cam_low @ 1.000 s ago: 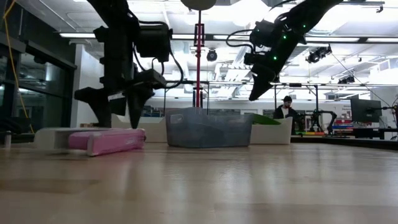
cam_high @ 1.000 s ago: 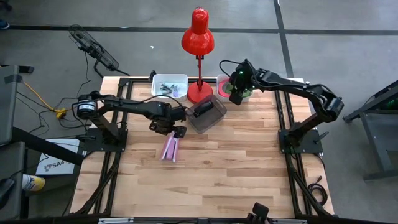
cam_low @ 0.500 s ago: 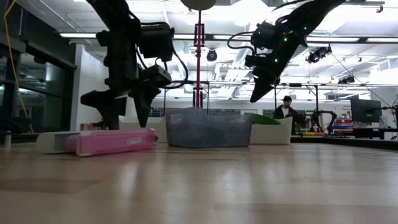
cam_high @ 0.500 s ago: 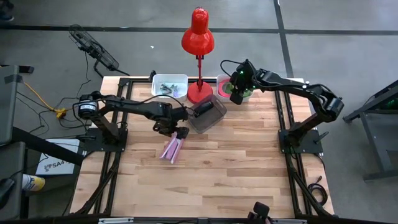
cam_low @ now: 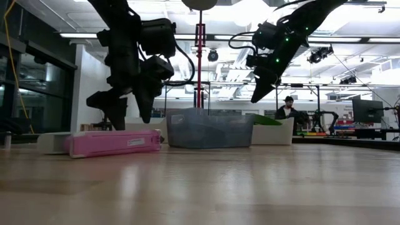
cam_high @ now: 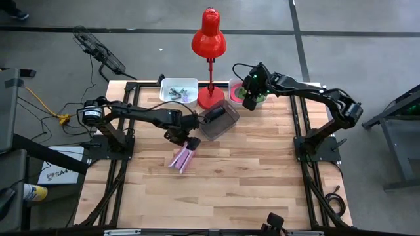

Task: Pick and place Stapler, Stapler remover, tape
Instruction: Put the pink stapler into the black bin

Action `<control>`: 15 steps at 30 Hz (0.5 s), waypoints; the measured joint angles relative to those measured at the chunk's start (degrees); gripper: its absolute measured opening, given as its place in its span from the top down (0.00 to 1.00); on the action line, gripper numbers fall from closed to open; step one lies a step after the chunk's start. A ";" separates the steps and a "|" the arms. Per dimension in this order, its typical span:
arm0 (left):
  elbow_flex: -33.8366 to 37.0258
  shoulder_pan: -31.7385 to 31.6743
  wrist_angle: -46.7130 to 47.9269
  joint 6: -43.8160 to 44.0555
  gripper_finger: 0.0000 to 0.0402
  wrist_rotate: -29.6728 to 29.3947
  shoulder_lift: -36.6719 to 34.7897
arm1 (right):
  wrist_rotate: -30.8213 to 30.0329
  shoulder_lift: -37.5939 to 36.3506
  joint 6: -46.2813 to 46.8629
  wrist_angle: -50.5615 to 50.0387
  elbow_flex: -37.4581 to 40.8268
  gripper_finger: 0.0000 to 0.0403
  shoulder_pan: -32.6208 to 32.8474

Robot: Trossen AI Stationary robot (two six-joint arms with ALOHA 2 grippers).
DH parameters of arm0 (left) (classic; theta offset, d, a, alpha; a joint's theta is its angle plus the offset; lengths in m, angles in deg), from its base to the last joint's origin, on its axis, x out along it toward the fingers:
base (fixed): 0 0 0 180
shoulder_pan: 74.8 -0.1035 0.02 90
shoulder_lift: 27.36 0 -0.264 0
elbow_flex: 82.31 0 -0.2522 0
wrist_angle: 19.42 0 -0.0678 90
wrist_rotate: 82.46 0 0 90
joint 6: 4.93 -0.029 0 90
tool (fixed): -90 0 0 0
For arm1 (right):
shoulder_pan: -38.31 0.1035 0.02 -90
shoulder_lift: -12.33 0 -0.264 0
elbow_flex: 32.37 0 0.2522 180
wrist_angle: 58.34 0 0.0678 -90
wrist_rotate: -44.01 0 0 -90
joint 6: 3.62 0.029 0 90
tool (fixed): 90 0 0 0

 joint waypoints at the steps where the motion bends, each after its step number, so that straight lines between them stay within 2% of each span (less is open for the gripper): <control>1: -0.03 0.02 0.02 0.44 0.28 0.69 -0.03 | 0.00 0.00 0.00 0.00 0.00 0.59 -0.02; 6: -0.03 0.02 0.05 0.23 0.28 0.91 -0.05 | 0.13 0.00 0.08 0.00 -0.02 0.59 0.00; 11: -0.03 0.02 -0.35 0.15 0.28 -3.60 -0.05 | 0.39 0.00 0.22 0.00 -0.02 0.59 0.00; 15: -0.05 0.02 -2.48 0.10 0.28 -4.28 -0.07 | 0.42 0.00 0.22 0.00 -0.02 0.59 0.00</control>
